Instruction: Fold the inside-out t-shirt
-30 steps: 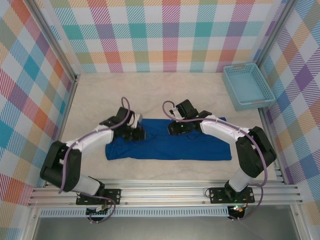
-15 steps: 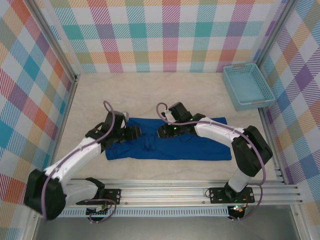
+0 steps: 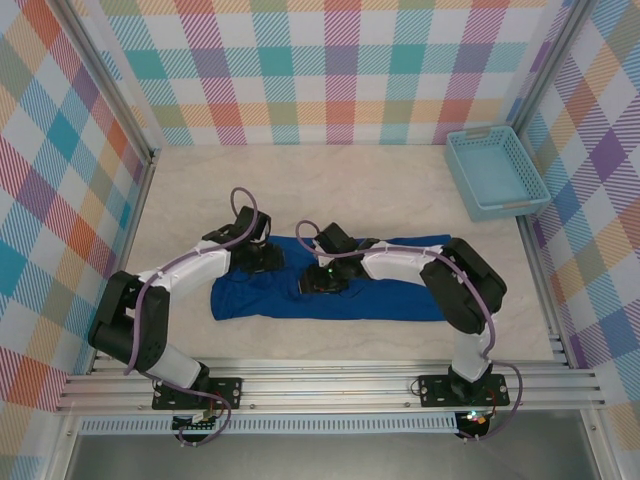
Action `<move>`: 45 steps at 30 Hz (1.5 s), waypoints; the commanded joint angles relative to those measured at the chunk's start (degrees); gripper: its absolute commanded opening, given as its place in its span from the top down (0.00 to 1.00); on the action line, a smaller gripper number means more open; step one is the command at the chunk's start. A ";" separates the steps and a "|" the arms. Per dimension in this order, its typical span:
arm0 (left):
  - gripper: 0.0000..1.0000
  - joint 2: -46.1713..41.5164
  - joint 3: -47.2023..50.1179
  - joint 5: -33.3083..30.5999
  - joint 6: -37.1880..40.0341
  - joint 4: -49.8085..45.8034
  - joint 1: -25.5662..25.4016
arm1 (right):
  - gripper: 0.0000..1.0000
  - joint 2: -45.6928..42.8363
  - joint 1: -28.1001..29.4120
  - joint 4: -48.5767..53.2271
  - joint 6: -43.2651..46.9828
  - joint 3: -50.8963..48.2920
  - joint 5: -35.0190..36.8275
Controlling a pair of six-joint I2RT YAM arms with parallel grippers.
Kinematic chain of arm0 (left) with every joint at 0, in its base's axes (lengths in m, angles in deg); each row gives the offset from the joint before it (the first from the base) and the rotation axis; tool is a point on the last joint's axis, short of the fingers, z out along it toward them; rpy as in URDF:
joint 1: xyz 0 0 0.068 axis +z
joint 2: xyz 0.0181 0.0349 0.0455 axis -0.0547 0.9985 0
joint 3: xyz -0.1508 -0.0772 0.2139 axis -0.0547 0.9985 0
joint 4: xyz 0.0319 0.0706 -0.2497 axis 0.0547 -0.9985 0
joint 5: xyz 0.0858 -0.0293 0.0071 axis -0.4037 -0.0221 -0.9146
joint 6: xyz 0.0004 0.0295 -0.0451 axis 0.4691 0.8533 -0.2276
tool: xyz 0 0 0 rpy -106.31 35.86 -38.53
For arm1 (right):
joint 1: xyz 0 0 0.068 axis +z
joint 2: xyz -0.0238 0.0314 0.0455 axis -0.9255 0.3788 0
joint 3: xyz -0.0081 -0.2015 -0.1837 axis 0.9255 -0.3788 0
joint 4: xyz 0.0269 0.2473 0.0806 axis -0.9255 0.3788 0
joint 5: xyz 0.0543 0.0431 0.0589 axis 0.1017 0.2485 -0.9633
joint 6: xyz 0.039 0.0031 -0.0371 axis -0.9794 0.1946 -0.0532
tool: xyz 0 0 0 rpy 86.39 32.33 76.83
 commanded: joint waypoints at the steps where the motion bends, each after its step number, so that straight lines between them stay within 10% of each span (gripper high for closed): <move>1: 0.71 -0.24 0.10 1.52 1.15 -2.52 0.17 | 0.63 1.46 0.20 -1.86 -2.05 1.62 -2.27; 10: 0.96 -7.19 3.75 -0.19 0.69 -7.83 0.18 | 0.86 0.37 0.15 -0.92 -1.44 1.45 -1.36; 23: 0.95 -20.37 10.98 -0.38 -6.49 -16.28 -1.33 | 0.90 -0.95 0.17 2.67 -0.39 2.50 -1.80; 34: 0.56 -25.95 14.84 -7.75 -9.06 -16.16 -1.59 | 0.82 -1.22 0.01 7.91 -0.12 4.52 -3.24; 41: 0.51 -21.42 12.11 -1.85 -4.68 -8.32 -1.76 | 0.71 -0.38 -0.16 8.53 -0.72 5.62 -5.15; 45: 0.54 -15.12 10.58 -3.63 -1.89 -6.53 -2.24 | 0.87 -0.10 -0.29 10.23 -0.57 5.37 -4.58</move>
